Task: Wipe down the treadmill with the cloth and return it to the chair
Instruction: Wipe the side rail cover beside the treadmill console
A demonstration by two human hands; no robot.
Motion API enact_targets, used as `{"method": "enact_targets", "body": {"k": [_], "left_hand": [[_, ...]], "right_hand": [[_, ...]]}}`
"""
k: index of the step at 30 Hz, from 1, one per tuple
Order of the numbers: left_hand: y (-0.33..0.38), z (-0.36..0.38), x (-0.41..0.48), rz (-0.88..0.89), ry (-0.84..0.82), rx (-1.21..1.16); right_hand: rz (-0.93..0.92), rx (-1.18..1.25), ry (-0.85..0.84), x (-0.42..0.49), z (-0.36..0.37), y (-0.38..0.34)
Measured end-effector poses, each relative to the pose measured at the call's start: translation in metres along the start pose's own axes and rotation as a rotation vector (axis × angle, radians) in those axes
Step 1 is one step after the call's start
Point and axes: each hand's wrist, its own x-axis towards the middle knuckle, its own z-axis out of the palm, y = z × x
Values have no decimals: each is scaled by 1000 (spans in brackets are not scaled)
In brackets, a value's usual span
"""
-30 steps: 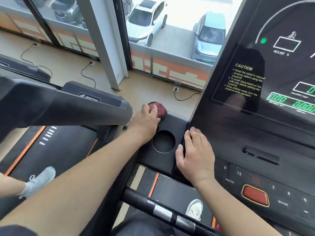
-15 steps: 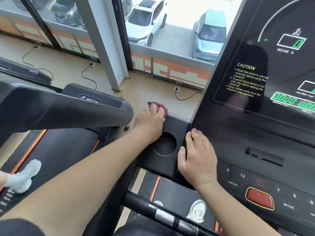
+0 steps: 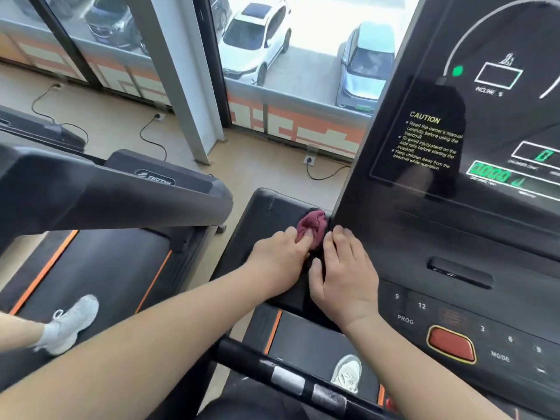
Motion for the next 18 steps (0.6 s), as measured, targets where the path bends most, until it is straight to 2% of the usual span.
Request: {"method": "enact_targets", "body": {"k": [3,5,8,11,15,18], "left_hand": [[-25,-14,17,-98,83,47],[-17,-15,23,-144,71,-2],[17,-2,1,-9,59,-63],[-5,-7,9,93,23,26],[-35,-25,46,-172,41,77],[6,-10,20,-60,11,-28]], "right_hand": [[12,41,-59,-1,-10,3],[-2,95,-93,0,-21,12],[-97,84,-233,3,-35,31],[-127,85,-428,4,-45,37],[-132,64,-528,5,-49,35],[-132,76,-555,7,-49,37]]}}
